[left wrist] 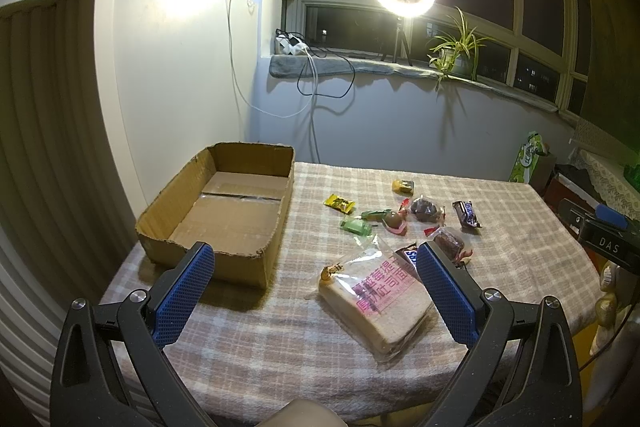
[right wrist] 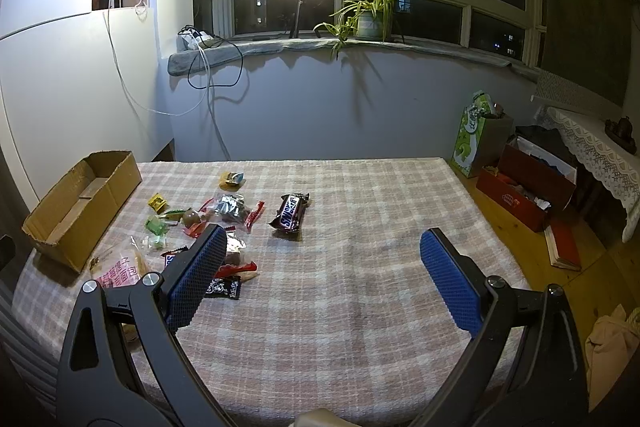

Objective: Organize snacks

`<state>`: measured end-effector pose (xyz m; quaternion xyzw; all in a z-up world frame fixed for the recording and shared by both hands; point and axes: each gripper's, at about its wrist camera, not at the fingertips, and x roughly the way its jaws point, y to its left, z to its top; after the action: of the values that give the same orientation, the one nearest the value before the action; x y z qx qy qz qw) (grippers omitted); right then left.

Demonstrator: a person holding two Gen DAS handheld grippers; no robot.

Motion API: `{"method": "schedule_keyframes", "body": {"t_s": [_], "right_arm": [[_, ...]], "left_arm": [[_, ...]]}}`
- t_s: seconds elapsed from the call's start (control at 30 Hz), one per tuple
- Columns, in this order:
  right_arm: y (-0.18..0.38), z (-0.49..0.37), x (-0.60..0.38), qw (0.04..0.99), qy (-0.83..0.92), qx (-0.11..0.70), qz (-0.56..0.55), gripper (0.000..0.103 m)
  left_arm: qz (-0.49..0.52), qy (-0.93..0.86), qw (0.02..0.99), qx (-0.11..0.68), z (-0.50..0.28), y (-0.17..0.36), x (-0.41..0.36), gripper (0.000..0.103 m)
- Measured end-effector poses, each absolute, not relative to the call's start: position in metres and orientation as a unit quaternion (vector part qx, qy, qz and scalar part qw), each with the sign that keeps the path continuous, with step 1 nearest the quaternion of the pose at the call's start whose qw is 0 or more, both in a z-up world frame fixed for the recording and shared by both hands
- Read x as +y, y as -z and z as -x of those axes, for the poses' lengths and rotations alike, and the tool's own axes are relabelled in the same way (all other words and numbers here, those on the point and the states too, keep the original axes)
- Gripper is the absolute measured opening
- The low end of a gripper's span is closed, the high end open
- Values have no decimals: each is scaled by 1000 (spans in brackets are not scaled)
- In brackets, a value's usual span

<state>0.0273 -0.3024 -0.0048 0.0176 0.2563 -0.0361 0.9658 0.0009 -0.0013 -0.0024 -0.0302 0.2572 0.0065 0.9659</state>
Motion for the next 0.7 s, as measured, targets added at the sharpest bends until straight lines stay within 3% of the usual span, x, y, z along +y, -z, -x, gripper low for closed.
{"method": "schedule_keyframes", "body": {"t_s": [0.7], "right_arm": [[7, -29, -299, 965, 35, 259, -18, 99]], "left_arm": [[32, -6, 965, 259, -1, 4, -1, 101]]}}
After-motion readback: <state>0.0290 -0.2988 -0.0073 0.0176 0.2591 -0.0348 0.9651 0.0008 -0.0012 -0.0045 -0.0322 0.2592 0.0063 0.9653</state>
